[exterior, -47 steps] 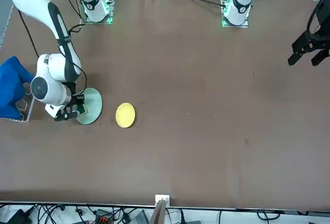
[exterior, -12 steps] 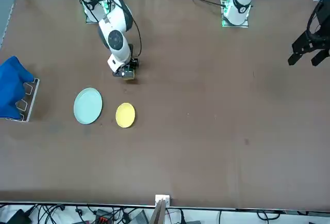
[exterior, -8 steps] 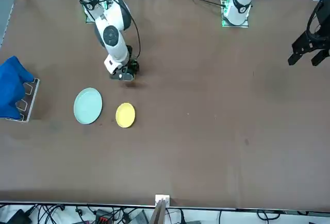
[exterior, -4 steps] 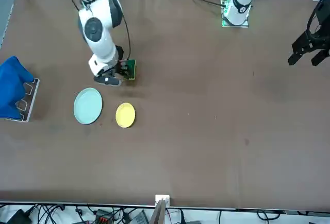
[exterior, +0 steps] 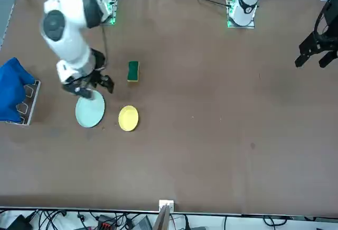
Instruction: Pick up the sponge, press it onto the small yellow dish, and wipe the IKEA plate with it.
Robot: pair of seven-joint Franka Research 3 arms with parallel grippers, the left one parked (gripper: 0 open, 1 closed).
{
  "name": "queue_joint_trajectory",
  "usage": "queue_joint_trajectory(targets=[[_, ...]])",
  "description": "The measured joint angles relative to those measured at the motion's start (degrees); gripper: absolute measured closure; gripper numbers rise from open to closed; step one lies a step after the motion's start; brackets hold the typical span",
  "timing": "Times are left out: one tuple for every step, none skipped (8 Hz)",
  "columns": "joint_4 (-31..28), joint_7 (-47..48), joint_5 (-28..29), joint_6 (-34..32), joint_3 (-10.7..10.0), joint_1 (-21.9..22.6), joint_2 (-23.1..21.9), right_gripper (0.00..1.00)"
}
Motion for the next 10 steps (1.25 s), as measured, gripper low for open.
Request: queue_joint_trajectory(targets=[[3.8, -2.1, 0.0, -3.2, -0.5, -2.1, 0.4, 0.0], [7.4, -5.6, 0.0, -5.7, -1.7, -3.7, 0.8, 0.0], [10.2, -9.2, 0.0, -7.6, -3.7, -4.7, 1.4, 0.0], [12.2, -13.4, 0.0, -8.4, -5.8, -5.9, 2.0, 0.0], [14.1, -17.9, 0.0, -8.9, -7.1, -7.7, 2.5, 0.0], [16.3, -21.3, 0.0, -10.3, -8.0, -10.0, 2.7, 0.0], [19.0, -23.2, 0.0, -12.5, -8.6, -12.1, 2.7, 0.0], [22.2, -24.3, 0.0, -15.2, -8.9, -13.8, 2.6, 0.0], [24.8, -24.9, 0.1, -18.4, -9.0, -14.3, 2.6, 0.0], [26.4, -27.1, 0.1, -21.3, -8.9, -14.3, 2.5, 0.0]])
